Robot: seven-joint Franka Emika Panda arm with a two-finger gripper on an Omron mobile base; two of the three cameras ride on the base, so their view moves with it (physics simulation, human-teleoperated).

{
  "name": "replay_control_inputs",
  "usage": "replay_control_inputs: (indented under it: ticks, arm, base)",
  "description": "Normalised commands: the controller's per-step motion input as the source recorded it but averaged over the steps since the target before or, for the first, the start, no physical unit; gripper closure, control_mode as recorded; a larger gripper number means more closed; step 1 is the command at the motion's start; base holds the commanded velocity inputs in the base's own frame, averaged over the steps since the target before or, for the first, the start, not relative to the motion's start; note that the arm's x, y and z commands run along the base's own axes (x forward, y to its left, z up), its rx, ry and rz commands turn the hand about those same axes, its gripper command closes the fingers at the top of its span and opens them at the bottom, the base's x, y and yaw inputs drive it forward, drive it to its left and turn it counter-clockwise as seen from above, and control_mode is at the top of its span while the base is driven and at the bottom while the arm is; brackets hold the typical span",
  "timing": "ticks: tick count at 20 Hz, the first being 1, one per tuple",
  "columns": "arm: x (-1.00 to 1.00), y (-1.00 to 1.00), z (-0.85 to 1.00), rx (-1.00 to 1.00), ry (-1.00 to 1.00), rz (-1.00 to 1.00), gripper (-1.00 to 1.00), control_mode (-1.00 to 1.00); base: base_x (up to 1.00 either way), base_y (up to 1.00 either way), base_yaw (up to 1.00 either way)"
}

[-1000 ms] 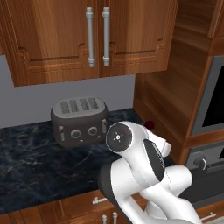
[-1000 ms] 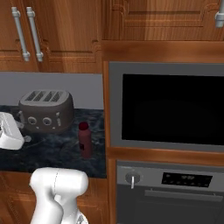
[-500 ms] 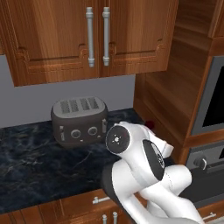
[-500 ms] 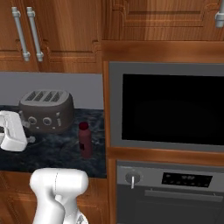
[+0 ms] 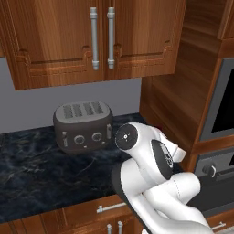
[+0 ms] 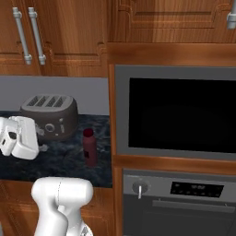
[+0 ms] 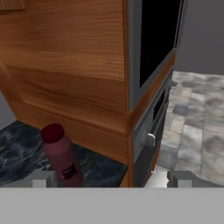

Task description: There is a wine glass and glass cup on the dining counter. Place the wine bottle next to the wine glass and the juice bottle next to the glass cup.

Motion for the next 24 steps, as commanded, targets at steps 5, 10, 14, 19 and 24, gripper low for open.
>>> replay_control_inputs:
  ticks: [5, 10, 14, 19, 24]
  arm:
    - [0.16, -0.32, -0.23, 0.00, -0.05, -0.02, -1.00, -1.00]
    - [0.23, -0.28, -0.21, 0.00, -0.05, 0.00, -1.00, -1.00]
    - [0.30, -0.07, -0.19, -0.03, -0.06, 0.00, -1.00, -1.00]
    - [0.30, -0.03, -0.16, -0.05, -0.05, 0.00, -1.00, -1.00]
    - [0.27, -0.04, -0.15, -0.01, -0.05, 0.00, -1.00, -1.00]
  base:
    - [0.00, 0.00, 0.00]
    - [0.00, 0.00, 0.00]
    - [0.00, 0.00, 0.00]
    - [0.00, 0.00, 0.00]
    - [0.00, 0.00, 0.00]
